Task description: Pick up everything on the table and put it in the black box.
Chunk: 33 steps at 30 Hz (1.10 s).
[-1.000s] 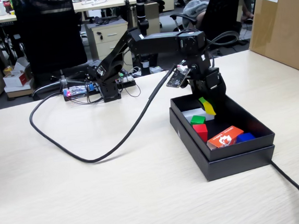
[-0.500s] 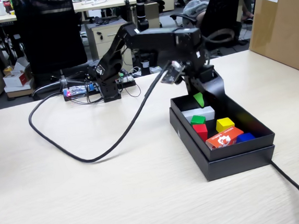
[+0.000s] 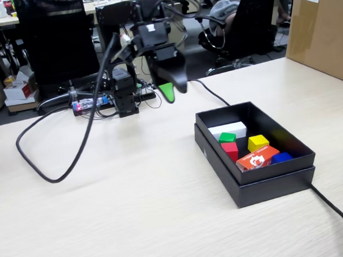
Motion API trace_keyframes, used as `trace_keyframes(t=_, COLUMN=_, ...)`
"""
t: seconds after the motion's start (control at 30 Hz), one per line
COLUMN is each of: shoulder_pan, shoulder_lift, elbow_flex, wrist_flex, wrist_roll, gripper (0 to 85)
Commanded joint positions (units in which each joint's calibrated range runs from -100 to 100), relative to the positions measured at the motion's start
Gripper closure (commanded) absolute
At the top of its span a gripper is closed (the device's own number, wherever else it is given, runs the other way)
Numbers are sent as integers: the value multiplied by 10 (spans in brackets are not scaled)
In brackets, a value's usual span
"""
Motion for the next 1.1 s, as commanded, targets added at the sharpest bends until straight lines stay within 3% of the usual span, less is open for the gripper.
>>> trace_keyframes(t=0.0, shoulder_pan=-17, shoulder_lift=-97, elbow_flex=-79, wrist_flex=92, wrist_roll=-22, gripper=345)
trace_keyframes(t=0.23, shoulder_pan=-21, shoulder_lift=-258, elbow_flex=-377, wrist_flex=280, wrist_roll=-29, gripper=346)
trace_keyframes(t=0.6, shoulder_pan=-23, shoulder_lift=-377, elbow_flex=-649, wrist_flex=500, wrist_roll=-36, gripper=355)
trace_keyframes(t=0.7, shoulder_pan=-26, shoulder_lift=-392, elbow_flex=-720, wrist_flex=591, wrist_roll=-39, gripper=355)
trace_keyframes(t=0.77, shoulder_pan=-32, shoulder_lift=-395, elbow_flex=-817, wrist_flex=718, wrist_roll=-51, gripper=367)
trace_keyframes(t=1.07, shoulder_pan=-33, shoulder_lift=-393, elbow_flex=-899, wrist_flex=788, wrist_roll=-50, gripper=366)
